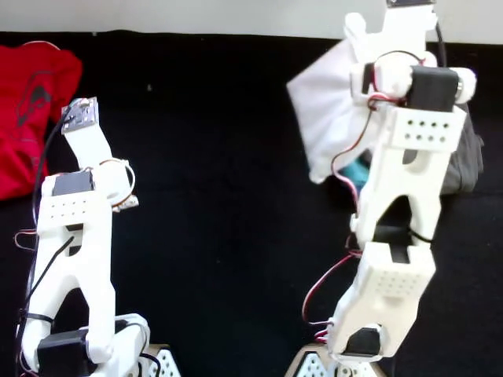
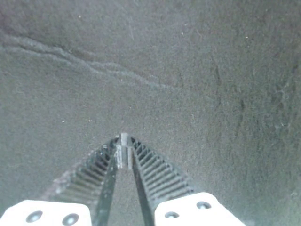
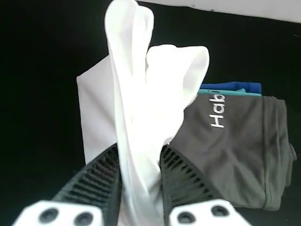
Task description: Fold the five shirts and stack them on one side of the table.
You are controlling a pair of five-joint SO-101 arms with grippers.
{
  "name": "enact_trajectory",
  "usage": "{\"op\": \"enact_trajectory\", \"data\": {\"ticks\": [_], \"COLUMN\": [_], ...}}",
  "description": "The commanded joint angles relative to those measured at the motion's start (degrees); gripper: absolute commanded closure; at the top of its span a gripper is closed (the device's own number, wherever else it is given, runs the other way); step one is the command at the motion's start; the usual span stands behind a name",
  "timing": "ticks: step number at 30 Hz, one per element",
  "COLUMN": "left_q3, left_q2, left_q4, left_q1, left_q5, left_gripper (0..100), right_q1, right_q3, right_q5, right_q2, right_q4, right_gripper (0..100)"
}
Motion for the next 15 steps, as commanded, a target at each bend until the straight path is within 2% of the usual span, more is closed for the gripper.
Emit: {"op": "enact_trajectory", "data": {"ticks": [1,12,15], "left_q3": [-0.3,-0.3,-0.3], "left_q2": [-1.5,-1.5,-1.5], "left_q4": [-0.8,-0.7,-0.6], "left_q1": [-0.1,-0.1,-0.1], "left_q5": [0.1,0.1,0.0], "left_gripper": [99,99,99], "right_q1": [4.4,16.8,19.1], "right_q3": [-1.1,4.6,4.6], "right_q5": [2.9,4.2,7.6], "right_q2": [-2.2,14.8,18.0], "right_q4": [-0.5,-13.9,-15.4], "right_gripper": [99.3,99.3,99.3]}}
